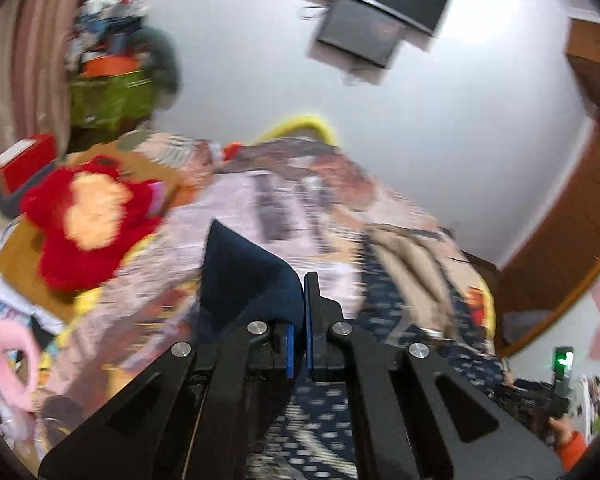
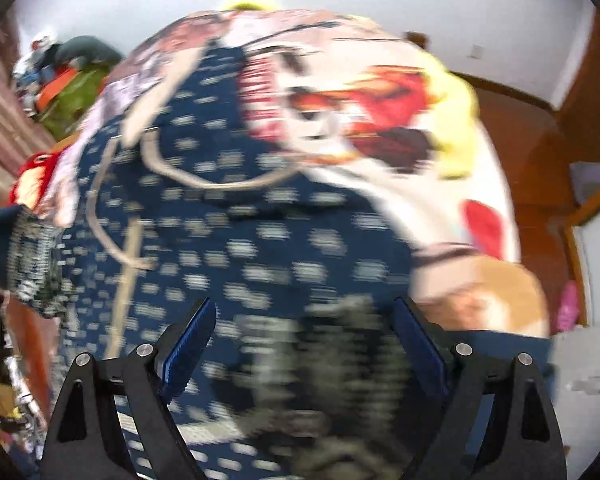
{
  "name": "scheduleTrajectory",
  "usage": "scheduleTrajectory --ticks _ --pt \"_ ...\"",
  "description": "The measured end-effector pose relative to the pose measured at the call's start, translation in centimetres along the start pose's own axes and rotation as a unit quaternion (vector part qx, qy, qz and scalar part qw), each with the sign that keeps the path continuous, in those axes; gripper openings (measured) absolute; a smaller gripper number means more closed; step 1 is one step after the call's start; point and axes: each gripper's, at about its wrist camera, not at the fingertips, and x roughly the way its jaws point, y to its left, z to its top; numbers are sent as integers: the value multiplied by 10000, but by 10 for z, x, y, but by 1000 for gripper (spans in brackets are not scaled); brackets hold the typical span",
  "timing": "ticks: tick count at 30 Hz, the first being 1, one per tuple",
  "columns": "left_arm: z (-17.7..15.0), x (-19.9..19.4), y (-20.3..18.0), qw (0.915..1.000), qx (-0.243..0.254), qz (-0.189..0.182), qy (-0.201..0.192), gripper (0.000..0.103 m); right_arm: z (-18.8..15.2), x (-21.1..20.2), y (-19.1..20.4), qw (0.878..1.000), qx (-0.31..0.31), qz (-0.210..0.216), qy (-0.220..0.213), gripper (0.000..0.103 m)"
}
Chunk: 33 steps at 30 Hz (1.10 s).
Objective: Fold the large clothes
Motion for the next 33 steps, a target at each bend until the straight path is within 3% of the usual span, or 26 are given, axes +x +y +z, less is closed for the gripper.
scheduleTrajectory --ticks 4,9,15,19,21,23,25,26,28,31,33 --pt "-14 18 -58 9983 368 -364 270 2 -6 -6 -47 9966 192 -793 -73 89" --pt "-57 48 -123 9888 890 -797 893 2 -13 -33 -68 9975 386 -527 -260 90" --pt "-130 88 -175 9680 1433 -939 1831 3 -16 -79 -17 9973 -70 178 -710 89" --pt "-168 102 -178 9525 1632 -962 2384 3 -16 -100 27 9932 -505 522 -909 90" --pt "-179 102 -174 9440 1664 -1024 2657 10 -15 -105 50 9904 -720 680 -960 90" --pt "-182 95 -166 9383 1652 -1055 2849 30 -13 -106 67 9885 -858 783 -972 90" --pt "-176 80 -150 9401 1591 -1110 2804 44 -11 -105 86 9866 -990 881 -954 90" --pt "-169 68 -137 9446 1569 -1114 2660 54 -11 -103 96 9859 -1051 913 -926 90" --pt "-155 49 -115 9525 1538 -1029 2418 63 -11 -98 111 9851 -1157 924 -872 90" --pt "-140 24 -72 9668 1477 -586 2003 67 -12 -86 138 9827 -1378 980 -754 90" --pt "-136 15 -39 9729 1446 -95 1804 68 -14 -73 157 9813 -1492 1052 -617 90"
